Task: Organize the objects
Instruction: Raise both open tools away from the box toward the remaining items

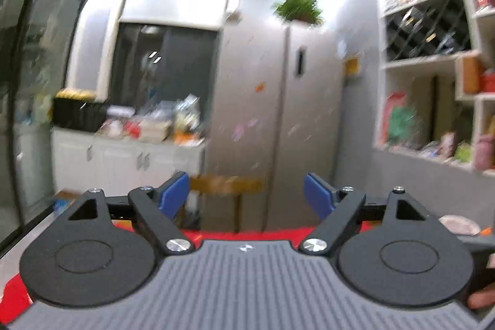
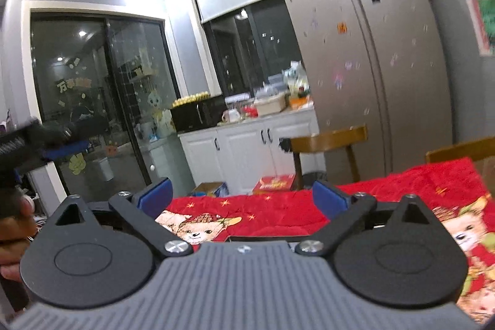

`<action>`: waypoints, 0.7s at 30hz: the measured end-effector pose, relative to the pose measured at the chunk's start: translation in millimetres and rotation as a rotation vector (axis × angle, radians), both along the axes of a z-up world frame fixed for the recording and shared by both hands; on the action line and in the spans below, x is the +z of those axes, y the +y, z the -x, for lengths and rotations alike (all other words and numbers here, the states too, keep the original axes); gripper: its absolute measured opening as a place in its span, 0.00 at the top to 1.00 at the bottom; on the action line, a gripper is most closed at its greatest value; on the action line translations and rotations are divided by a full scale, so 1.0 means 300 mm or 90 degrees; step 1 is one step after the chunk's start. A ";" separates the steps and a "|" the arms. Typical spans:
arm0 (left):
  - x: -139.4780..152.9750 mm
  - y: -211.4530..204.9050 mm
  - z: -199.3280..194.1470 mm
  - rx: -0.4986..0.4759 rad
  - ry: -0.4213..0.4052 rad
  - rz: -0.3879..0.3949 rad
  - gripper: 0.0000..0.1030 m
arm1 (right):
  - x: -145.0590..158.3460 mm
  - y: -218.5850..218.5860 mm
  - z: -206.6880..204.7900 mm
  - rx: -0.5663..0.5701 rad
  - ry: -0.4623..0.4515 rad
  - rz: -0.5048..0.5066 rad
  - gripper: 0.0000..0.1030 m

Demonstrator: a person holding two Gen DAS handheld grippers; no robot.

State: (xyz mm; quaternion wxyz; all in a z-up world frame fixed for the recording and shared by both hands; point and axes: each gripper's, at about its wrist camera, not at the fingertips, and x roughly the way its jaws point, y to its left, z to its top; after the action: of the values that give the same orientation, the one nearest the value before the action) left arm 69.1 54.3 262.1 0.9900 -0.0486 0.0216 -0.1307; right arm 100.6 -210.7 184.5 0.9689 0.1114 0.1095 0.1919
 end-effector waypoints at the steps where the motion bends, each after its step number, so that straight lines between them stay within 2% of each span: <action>1: 0.010 -0.013 0.039 -0.018 -0.019 0.001 0.16 | 0.008 -0.008 0.028 -0.003 -0.009 0.002 0.00; 5: 0.022 -0.080 0.144 -0.015 -0.045 -0.012 0.16 | 0.014 -0.034 0.107 -0.019 -0.023 -0.008 0.00; 11: -0.040 -0.124 0.202 0.019 0.003 -0.057 0.16 | -0.034 -0.027 0.173 -0.008 -0.031 -0.014 0.00; 15: -0.168 -0.116 0.192 0.035 0.055 -0.091 0.16 | -0.114 -0.010 0.192 -0.023 -0.017 -0.045 0.00; 21: -0.431 -0.082 0.157 -0.028 0.119 -0.115 0.16 | -0.277 0.042 0.137 -0.024 0.061 -0.051 0.00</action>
State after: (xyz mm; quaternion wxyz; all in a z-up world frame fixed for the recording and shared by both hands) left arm 21.9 29.6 132.7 0.9809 0.0293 0.1263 -0.1450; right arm 59.4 -198.1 101.5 0.9607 0.1614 0.1460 0.1722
